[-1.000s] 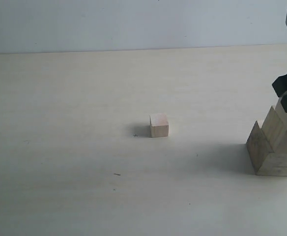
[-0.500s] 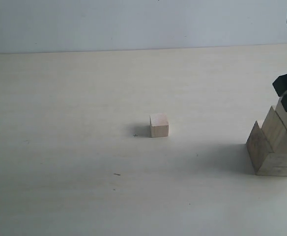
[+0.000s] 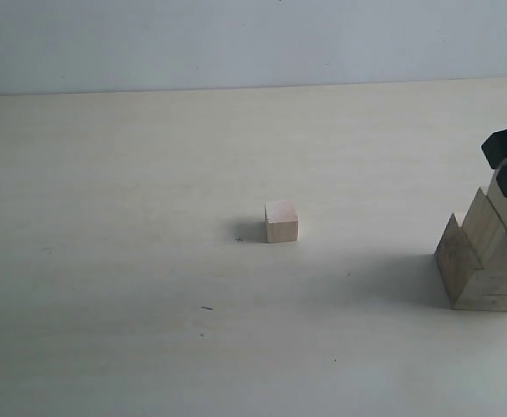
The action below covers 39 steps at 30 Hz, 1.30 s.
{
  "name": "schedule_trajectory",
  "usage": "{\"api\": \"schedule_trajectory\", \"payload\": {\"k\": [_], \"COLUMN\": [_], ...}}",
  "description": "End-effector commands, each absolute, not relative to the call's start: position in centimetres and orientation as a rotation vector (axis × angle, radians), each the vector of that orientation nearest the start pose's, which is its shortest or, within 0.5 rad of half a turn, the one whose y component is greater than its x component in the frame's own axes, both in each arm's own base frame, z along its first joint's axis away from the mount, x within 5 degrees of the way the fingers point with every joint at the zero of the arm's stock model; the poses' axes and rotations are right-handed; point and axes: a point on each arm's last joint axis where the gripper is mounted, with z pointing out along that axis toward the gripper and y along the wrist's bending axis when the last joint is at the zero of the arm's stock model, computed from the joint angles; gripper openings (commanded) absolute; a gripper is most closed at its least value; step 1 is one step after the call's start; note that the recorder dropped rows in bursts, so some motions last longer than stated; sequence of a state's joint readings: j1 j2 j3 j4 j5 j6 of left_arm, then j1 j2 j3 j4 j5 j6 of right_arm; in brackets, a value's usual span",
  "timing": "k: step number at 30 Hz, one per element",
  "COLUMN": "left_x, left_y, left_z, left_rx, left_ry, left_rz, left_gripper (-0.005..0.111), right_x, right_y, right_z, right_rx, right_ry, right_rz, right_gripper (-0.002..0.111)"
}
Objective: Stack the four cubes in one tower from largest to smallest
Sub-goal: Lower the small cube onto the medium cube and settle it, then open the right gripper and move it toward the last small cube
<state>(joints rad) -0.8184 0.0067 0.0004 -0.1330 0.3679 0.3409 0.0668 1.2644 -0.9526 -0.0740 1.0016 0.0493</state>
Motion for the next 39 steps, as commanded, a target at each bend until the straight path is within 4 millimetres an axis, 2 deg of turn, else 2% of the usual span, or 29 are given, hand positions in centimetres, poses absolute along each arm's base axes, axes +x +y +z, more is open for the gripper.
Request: {"api": "schedule_trajectory", "payload": {"k": [1, 6, 16, 22, 27, 30, 34, 36, 39], "left_x": [3.3, 3.3, 3.3, 3.3, 3.3, 3.3, 3.3, 3.3, 3.3], "left_y": [-4.2, -4.2, -4.2, -4.2, -4.2, -4.2, -4.2, -4.2, -4.2], "left_z": [18.1, 18.1, 18.1, 18.1, 18.1, 18.1, 18.1, 18.1, 18.1], "left_rx": [0.948, 0.948, 0.948, 0.948, 0.948, 0.948, 0.948, 0.948, 0.948], "left_ry": [1.609, 1.609, 1.609, 1.609, 1.609, 1.609, 1.609, 1.609, 1.609], "left_rz": [-0.465, -0.465, -0.465, -0.465, -0.465, -0.465, -0.465, -0.465, -0.465], "left_gripper": [0.000, 0.000, 0.000, 0.000, 0.000, 0.000, 0.000, 0.000, 0.000], "right_x": [23.2, 23.2, 23.0, 22.1, 21.4, 21.2, 21.6, 22.1, 23.4], "right_y": [0.8, 0.8, 0.8, 0.5, 0.5, 1.7, 4.4, 5.9, 8.3], "right_z": [28.1, 28.1, 28.4, 30.1, 33.1, 35.4, 37.6, 38.0, 36.8], "right_rx": [-0.054, -0.051, -0.029, -0.006, 0.009, -0.031, -0.143, -0.209, -0.299], "right_ry": [2.801, 2.800, 2.778, 2.700, 2.588, 2.521, 2.465, 2.464, 2.508], "right_rz": [-0.073, -0.077, -0.079, -0.097, -0.099, -0.037, 0.073, 0.109, 0.138], "right_gripper": [0.061, 0.074, 0.076, 0.076, 0.076, 0.075, 0.076, 0.075, 0.071]}}
